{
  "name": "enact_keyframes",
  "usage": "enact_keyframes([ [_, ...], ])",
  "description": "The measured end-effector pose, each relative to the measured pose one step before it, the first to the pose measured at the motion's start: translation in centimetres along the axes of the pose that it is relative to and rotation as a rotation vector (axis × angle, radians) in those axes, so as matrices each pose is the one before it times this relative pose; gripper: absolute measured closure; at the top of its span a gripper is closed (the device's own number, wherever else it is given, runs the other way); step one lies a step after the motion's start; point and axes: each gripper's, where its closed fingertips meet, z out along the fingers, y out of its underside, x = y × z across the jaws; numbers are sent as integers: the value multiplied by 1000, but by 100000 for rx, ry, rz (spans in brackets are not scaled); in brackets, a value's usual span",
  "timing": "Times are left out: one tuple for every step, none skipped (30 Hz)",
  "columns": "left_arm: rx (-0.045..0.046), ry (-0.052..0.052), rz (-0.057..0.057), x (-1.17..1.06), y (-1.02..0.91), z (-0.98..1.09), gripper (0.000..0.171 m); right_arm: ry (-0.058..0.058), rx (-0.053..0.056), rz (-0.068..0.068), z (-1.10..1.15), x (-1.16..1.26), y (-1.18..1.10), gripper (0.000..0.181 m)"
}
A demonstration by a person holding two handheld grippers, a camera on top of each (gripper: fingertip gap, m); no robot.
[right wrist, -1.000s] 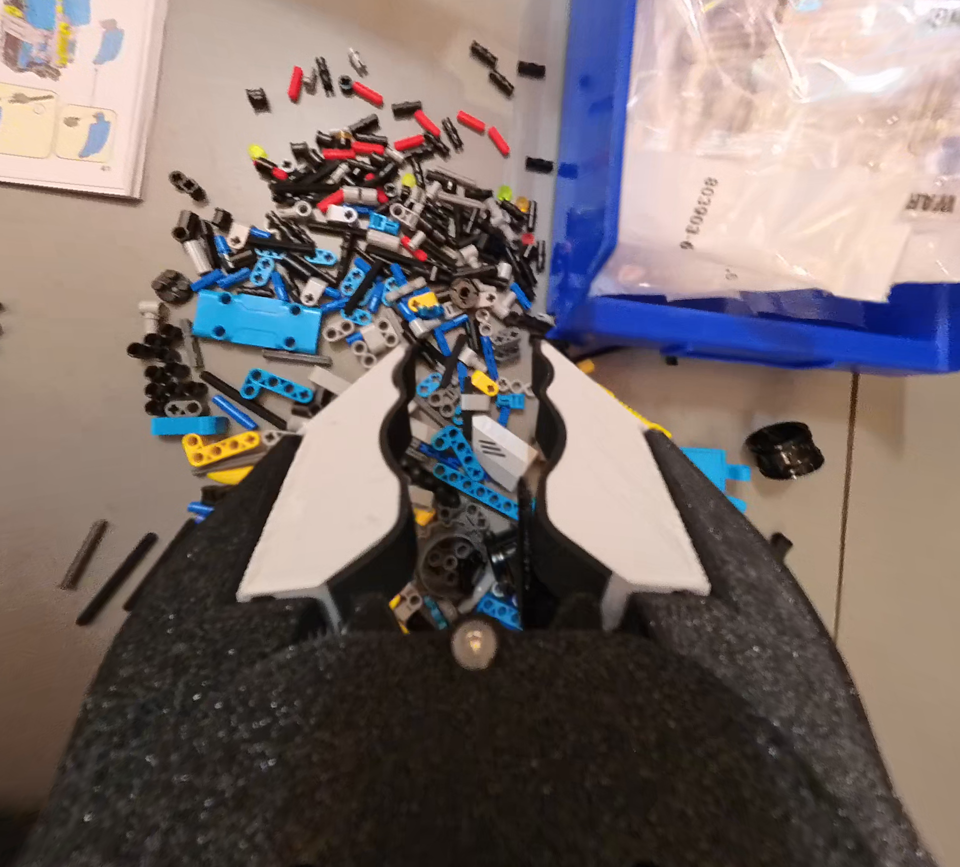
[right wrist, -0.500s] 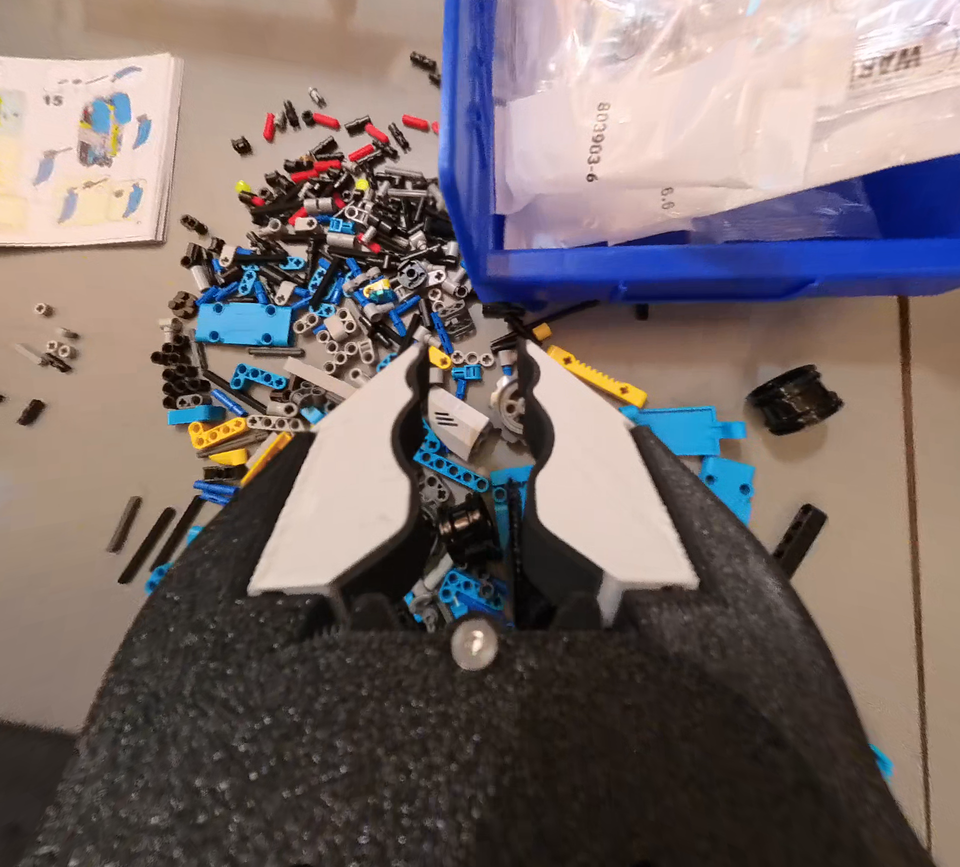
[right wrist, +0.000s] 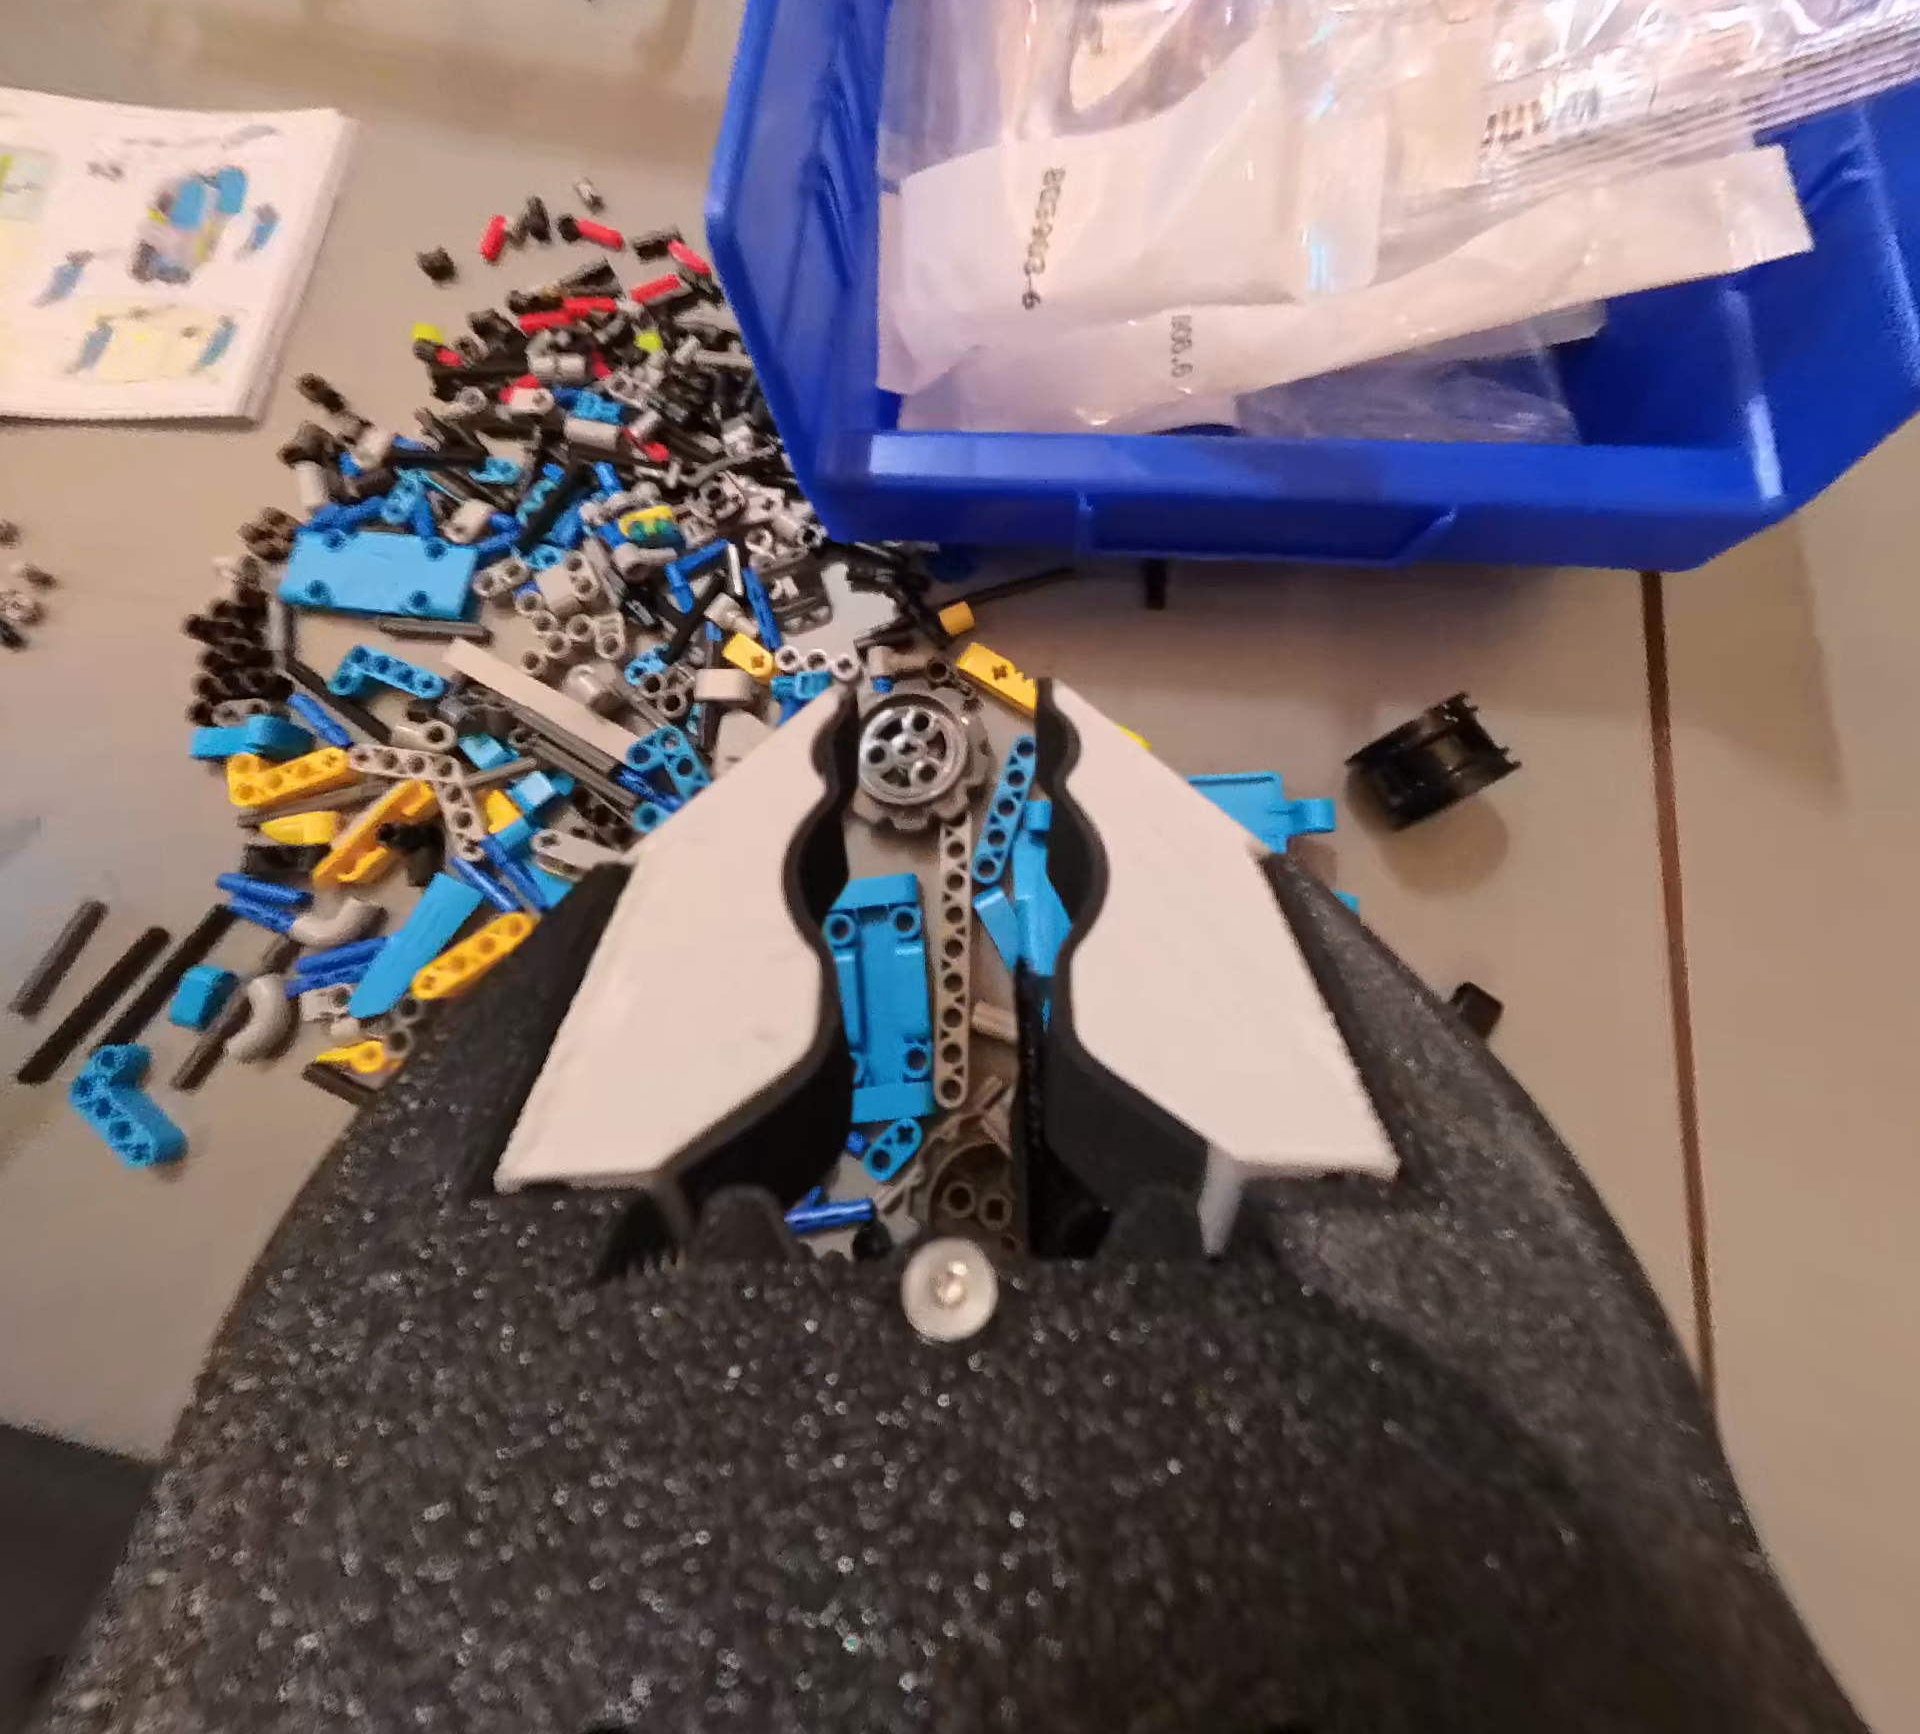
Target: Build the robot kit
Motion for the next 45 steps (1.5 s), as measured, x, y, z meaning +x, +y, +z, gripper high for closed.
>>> enact_keyframes([
  [-1368, 2660, 5353, 798, 350, 1065, 115, 2380, -2018, -1109, 249, 391, 419, 148],
  [-2676, 1908, 4806, 659, 470, 831, 115, 2032, -1699, -1277, 275, 283, 370, 148],
  [-3349, 1092, 2365, 533, 512, 464, 115, 889, -1606, -1167, 285, 84, 295, 148],
  [-1673, 2775, 1332, 743, 388, 132, 115, 1234, -1743, -810, 211, 111, 243, 148],
  [344, 2565, 2145, 646, 383, 42, 115, 1529, -665, -732, 114, 98, 64, 148],
  [-344, -334, 2746, 130, 614, 125, 115, 293, 606, -794, 30, -124, -109, 148],
  [-2883, -1565, 2859, -137, 906, 215, 115, -542, 593, -384, -12, -207, -150, 148],
  [-3937, -992, 2656, -82, 883, 252, 115, -972, 383, -196, -16, -231, -129, 148],
  [-3165, 57, 2092, 70, 662, 258, 114, -1032, 186, -97, 24, -188, -68, 148],
  [-2461, 1736, 1278, 342, 495, 223, 110, -1715, -270, -69, 63, -277, 37, 148],
  [-1709, 2799, 237, 523, 311, 133, 104, -2588, -519, 3, 114, -413, 84, 148],
  [-202, 2549, -729, 453, 85, 51, 101, -2928, -711, -127, 164, -486, 102, 148],
  [1056, 2421, -1163, 384, -101, -36, 101, -3814, -1148, -473, 243, -724, 124, 148],
  [1231, 2533, -1316, 377, -165, -74, 101, -4926, -1531, -1503, 294, -1036, 144, 148],
  [1109, 2111, -1338, 269, -179, -98, 101, -2607, -1566, -2362, 222, -784, 117, 148],
  [988, 1278, -1312, 113, -162, -72, 101, 541, -34, -2873, 123, -349, -43, 148],
  [631, 355, -1400, -63, -102, -44, 101, 976, 448, -2505, 49, -223, -66, 149],
  [266, -373, -1377, -176, -18, -14, 101, -538, 108, -1609, 39, -331, -43, 149],
  [221, -938, -1207, -238, -4, 4, 103, -1285, -66, -746, 46, -330, -22, 149],
  [221, -1280, -888, -250, -15, 33, 105, -711, -450, -365, 86, -176, 58, 149],
  [5, -1249, -260, -200, 5, 25, 106, 769, -928, -75, 115, 110, 151, 149],
  [-330, -1144, 485, -160, 51, 27, 108, 1375, -980, 8, 114, 217, 167, 149],
  [-520, -1200, 838, -140, 86, 26, 109, 921, -891, 59, 113, 149, 132, 149],
  [-347, -1057, 771, -115, 54, 10, 110, 717, -680, -41, 95, 94, 79, 149],
  [-167, -850, 505, -93, 42, 26, 110, 1427, -634, -199, 85, 181, 70, 149],
  [-202, -670, 125, -92, 46, 39, 110, 1987, -568, -84, 65, 258, 57, 150],
  [-100, -282, -323, -82, 30, 34, 110, 1073, -353, -99, 56, 106, 26, 150],
  [-1, 228, -776, -36, 24, 41, 111, -187, -29, -220, 25, -79, -1, 150],
  [-55, 588, -1057, -13, 45, 48, 111, -143, 48, -94, 6, -43, -11, 150],
  [-74, 572, -1101, -22, 39, 33, 111, 544, 14, 56, -15, 90, 2, 150],
  [-96, 267, -907, -59, 15, 23, 111, 681, 193, 222, -34, 145, -13, 150],
  [9, -51, -555, -74, -6, 9, 111, 216, 174, 426, -30, 87, -16, 150],
  [211, -289, -95, -85, -43, -11, 111, -135, 297, 421, -51, 38, -44, 150],
  [202, -487, 381, -83, -36, -6, 111, -120, 308, 308, -35, 29, -50, 150],
  [5, -572, 817, -68, -12, -5, 112, -87, 166, 178, -20, 4, -31, 150],
  [-253, -856, 1309, -79, 36, 8, 114, 43, -14, -31, 7, -2, 7, 149],
  [-446, -1425, 1706, -143, 69, 17, 116, 500, -420, -160, 52, 45, 67, 149],
  [-384, -1630, 1692, -148, 59, 24, 116, 331, -583, -350, 71, 7, 83, 149],
  [-297, -1056, 1257, -58, 43, 24, 117, -386, -561, -368, 68, -123, 83, 149],
  [-372, -312, 723, 19, 62, 35, 117, -909, -389, -337, 50, -188, 49, 149],
  [-526, -130, 442, 32, 86, 26, 117, -692, -8, -356, 13, -169, -20, 149],
  [-736, -177, 333, -11, 124, 20, 117, -270, 139, -329, -19, -88, -18, 149],
  [-1318, 126, 228, 13, 201, 11, 119, -666, 228, -231, -28, -150, -43, 149],
  [-1941, 552, -32, 36, 285, 21, 121, -1378, 409, -243, -39, -259, -89, 149],
  [-1779, 871, -358, 89, 280, 52, 122, -1467, 434, -200, -32, -296, -82, 146],
])
